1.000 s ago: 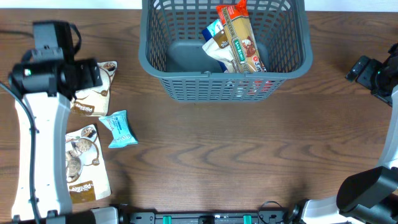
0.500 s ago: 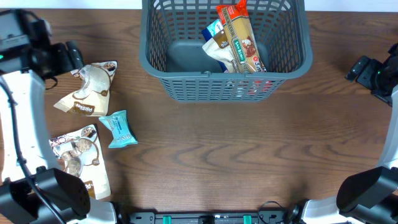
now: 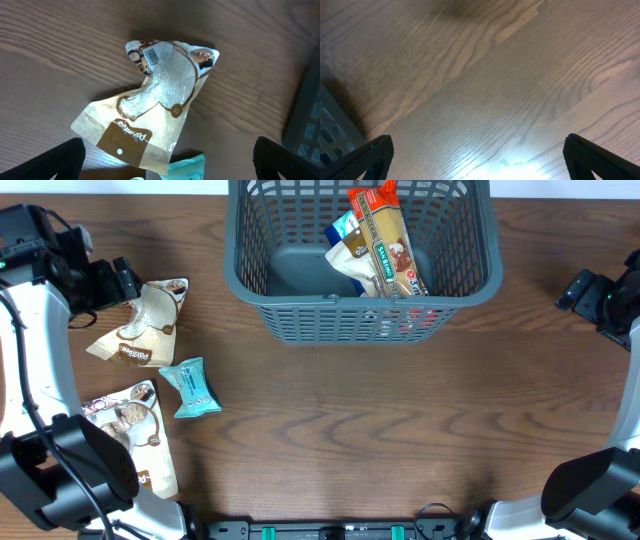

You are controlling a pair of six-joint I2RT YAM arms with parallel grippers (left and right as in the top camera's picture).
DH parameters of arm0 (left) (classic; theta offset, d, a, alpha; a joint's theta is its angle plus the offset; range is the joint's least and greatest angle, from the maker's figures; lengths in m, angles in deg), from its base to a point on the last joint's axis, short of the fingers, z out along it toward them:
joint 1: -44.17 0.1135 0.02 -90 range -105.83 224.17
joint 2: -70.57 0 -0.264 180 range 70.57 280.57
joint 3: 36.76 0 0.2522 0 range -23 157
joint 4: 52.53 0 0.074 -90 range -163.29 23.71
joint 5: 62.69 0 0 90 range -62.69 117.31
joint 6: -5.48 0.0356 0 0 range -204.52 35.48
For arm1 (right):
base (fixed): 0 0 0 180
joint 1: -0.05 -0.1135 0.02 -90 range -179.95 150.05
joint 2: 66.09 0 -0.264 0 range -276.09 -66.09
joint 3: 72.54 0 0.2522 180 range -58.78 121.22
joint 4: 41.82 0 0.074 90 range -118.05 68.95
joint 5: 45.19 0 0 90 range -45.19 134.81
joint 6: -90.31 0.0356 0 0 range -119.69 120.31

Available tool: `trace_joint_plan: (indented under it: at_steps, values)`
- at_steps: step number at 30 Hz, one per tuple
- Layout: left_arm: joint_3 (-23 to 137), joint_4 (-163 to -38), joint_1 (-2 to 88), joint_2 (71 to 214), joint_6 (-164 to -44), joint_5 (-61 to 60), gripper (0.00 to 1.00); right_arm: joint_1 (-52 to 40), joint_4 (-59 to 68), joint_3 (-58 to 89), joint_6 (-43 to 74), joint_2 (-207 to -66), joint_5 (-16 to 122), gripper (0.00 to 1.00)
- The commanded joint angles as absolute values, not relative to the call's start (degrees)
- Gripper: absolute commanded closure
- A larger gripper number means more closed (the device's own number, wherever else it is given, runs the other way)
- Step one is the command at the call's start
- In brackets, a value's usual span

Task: Pack container
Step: 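Grasp the white rice bag with the left gripper and lift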

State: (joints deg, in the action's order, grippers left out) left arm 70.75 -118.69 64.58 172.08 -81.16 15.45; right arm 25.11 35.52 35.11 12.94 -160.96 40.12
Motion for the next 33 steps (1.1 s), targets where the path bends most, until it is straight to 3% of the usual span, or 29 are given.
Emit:
trace_joint_plan:
  at_steps: [1,23,33]
  values:
    - [71.3,-118.9,64.5,173.7,-78.9,14.9,0.01,25.2,35.6,35.1,13.6,-160.7,39.9,0.01]
    - [71.3,-119.7,62.0,187.4,-69.7,12.0,0.01,25.1,35.6,35.1,13.6,-160.7,39.9,0.01]
    - [71.4,-118.3,59.0,187.4,-69.8,22.6,0.02,25.1,35.6,35.1,13.6,-160.7,39.9,0.01]
